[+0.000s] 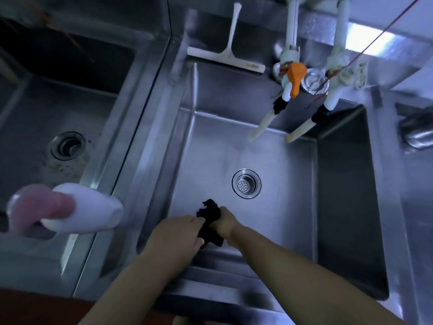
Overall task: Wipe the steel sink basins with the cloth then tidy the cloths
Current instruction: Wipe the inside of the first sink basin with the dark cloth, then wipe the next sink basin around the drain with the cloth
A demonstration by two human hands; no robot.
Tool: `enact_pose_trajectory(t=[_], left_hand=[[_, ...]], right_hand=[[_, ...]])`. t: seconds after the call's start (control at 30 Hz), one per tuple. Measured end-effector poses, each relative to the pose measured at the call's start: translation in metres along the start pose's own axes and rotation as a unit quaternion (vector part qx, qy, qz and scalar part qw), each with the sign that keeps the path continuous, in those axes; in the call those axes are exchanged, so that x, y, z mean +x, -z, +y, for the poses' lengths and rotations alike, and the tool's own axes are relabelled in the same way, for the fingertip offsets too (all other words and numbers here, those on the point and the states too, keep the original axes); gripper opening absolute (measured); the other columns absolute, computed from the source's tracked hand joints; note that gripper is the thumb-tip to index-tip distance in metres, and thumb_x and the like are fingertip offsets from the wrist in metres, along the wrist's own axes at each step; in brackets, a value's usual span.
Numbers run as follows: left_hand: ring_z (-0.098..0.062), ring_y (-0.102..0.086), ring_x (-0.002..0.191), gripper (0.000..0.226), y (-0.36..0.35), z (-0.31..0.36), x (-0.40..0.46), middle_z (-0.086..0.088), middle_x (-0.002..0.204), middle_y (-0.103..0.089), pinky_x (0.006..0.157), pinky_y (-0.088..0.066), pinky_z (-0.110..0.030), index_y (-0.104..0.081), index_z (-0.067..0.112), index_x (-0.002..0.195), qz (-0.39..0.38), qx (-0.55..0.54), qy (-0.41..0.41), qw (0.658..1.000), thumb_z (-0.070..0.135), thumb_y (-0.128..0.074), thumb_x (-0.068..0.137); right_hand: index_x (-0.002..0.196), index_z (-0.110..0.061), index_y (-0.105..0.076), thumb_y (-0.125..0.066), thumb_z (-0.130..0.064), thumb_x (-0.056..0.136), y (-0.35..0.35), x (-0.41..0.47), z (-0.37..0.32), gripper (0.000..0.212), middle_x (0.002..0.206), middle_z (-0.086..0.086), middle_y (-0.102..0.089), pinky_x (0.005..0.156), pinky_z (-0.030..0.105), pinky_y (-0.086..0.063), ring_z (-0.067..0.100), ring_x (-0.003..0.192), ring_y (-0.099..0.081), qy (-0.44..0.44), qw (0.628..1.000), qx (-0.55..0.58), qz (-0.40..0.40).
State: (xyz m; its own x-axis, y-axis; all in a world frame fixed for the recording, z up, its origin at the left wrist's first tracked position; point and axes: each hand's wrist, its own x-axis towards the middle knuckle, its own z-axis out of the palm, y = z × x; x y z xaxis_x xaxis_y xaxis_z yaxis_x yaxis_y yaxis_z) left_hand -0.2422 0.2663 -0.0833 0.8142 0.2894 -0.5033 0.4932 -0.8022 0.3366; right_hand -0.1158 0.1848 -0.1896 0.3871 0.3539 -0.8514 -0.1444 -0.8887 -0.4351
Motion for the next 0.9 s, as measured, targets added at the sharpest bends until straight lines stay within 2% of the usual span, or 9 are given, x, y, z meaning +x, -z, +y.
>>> enact_pose_trajectory(t=[0.13, 0.23, 0.3, 0.4, 0.57, 0.7, 0.77, 0.83, 0.9], left_hand=[[-0.023, -0.054, 0.114, 0.044, 0.017, -0.002, -0.03, -0.003, 0.13, -0.053, 0.091, -0.045, -0.034, -0.039, 0.018, 0.138, 0.016, -0.014, 0.032, 0.999, 0.031, -0.043, 0.096], [-0.021, -0.047, 0.124, 0.054, 0.035, 0.007, -0.047, -0.003, 0.141, -0.044, 0.1, -0.041, -0.033, -0.028, 0.019, 0.146, 0.034, -0.036, 0.049, 0.998, 0.032, -0.044, 0.097], [-0.019, -0.045, 0.126, 0.058, 0.048, 0.017, -0.055, 0.001, 0.145, -0.04, 0.1, -0.04, -0.031, -0.021, 0.024, 0.148, 0.053, -0.063, 0.054, 0.995, 0.033, -0.045, 0.097], [-0.019, -0.05, 0.118, 0.056, 0.066, 0.036, -0.062, 0.003, 0.141, -0.043, 0.092, -0.045, -0.031, -0.022, 0.028, 0.146, 0.098, -0.1, 0.053, 0.989, 0.031, -0.046, 0.095], [-0.019, -0.053, 0.112, 0.046, 0.083, 0.065, -0.079, 0.002, 0.137, -0.046, 0.086, -0.046, -0.031, -0.028, 0.026, 0.144, 0.174, -0.13, 0.071, 0.974, 0.025, -0.04, 0.099], [-0.016, -0.055, 0.082, 0.038, 0.089, 0.08, -0.098, -0.002, 0.112, -0.062, 0.058, -0.038, -0.024, -0.041, 0.026, 0.137, 0.235, -0.219, 0.106, 0.941, 0.027, -0.037, 0.099], [-0.017, -0.059, 0.091, 0.036, 0.092, 0.084, -0.111, -0.002, 0.117, -0.063, 0.066, -0.043, -0.026, -0.046, 0.027, 0.134, 0.25, -0.268, 0.129, 0.921, 0.031, -0.037, 0.099], [-0.016, -0.059, 0.104, 0.032, 0.095, 0.086, -0.128, 0.001, 0.118, -0.064, 0.086, -0.046, -0.031, -0.052, 0.026, 0.128, 0.258, -0.335, 0.14, 0.895, 0.032, -0.039, 0.099], [-0.015, -0.059, 0.103, 0.027, 0.101, 0.085, -0.148, 0.002, 0.109, -0.066, 0.092, -0.047, -0.034, -0.059, 0.026, 0.117, 0.274, -0.408, 0.138, 0.86, 0.032, -0.039, 0.1]], right_hand=[[0.11, -0.009, -0.049, -0.058, 0.004, 0.08, 0.01, -0.063, -0.029, 0.034, 0.101, 0.01, -0.06, 0.087, 0.039, -0.053, 0.027, 0.099, -0.06, 0.107, 0.99, 0.089, 0.022], [0.104, -0.014, -0.054, -0.057, 0.008, 0.081, 0.023, -0.11, -0.039, 0.032, 0.092, 0.002, -0.064, 0.075, 0.025, -0.055, 0.014, 0.084, -0.063, 0.159, 0.972, 0.17, 0.031], [0.104, -0.014, -0.056, -0.055, 0.009, 0.081, 0.031, -0.136, -0.044, 0.033, 0.093, 0.002, -0.065, 0.074, 0.024, -0.055, 0.013, 0.083, -0.064, 0.19, 0.961, 0.199, 0.023], [0.105, -0.013, -0.058, -0.053, 0.012, 0.082, 0.045, -0.17, -0.049, 0.034, 0.097, 0.005, -0.065, 0.071, 0.021, -0.052, 0.014, 0.083, -0.063, 0.222, 0.943, 0.248, 0.005], [0.113, -0.015, -0.06, -0.051, 0.013, 0.084, 0.065, -0.209, -0.046, 0.042, 0.115, 0.012, -0.065, 0.083, 0.029, -0.054, 0.022, 0.098, -0.065, 0.257, 0.917, 0.301, -0.045], [0.119, -0.013, -0.059, -0.049, 0.014, 0.083, 0.075, -0.235, -0.043, 0.046, 0.118, 0.016, -0.064, 0.097, 0.048, -0.048, 0.032, 0.109, -0.062, 0.307, 0.899, 0.298, -0.093], [0.117, -0.012, -0.06, -0.045, 0.017, 0.084, 0.077, -0.247, -0.043, 0.047, 0.112, 0.016, -0.066, 0.096, 0.049, -0.049, 0.035, 0.109, -0.061, 0.325, 0.883, 0.313, -0.133], [0.116, -0.014, -0.063, -0.042, 0.017, 0.085, 0.075, -0.259, -0.046, 0.049, 0.109, 0.014, -0.068, 0.096, 0.051, -0.048, 0.037, 0.111, -0.059, 0.336, 0.867, 0.321, -0.182], [0.118, -0.017, -0.065, -0.043, 0.014, 0.082, 0.066, -0.271, -0.053, 0.052, 0.115, 0.015, -0.066, 0.099, 0.053, -0.045, 0.037, 0.114, -0.058, 0.349, 0.848, 0.325, -0.232]])
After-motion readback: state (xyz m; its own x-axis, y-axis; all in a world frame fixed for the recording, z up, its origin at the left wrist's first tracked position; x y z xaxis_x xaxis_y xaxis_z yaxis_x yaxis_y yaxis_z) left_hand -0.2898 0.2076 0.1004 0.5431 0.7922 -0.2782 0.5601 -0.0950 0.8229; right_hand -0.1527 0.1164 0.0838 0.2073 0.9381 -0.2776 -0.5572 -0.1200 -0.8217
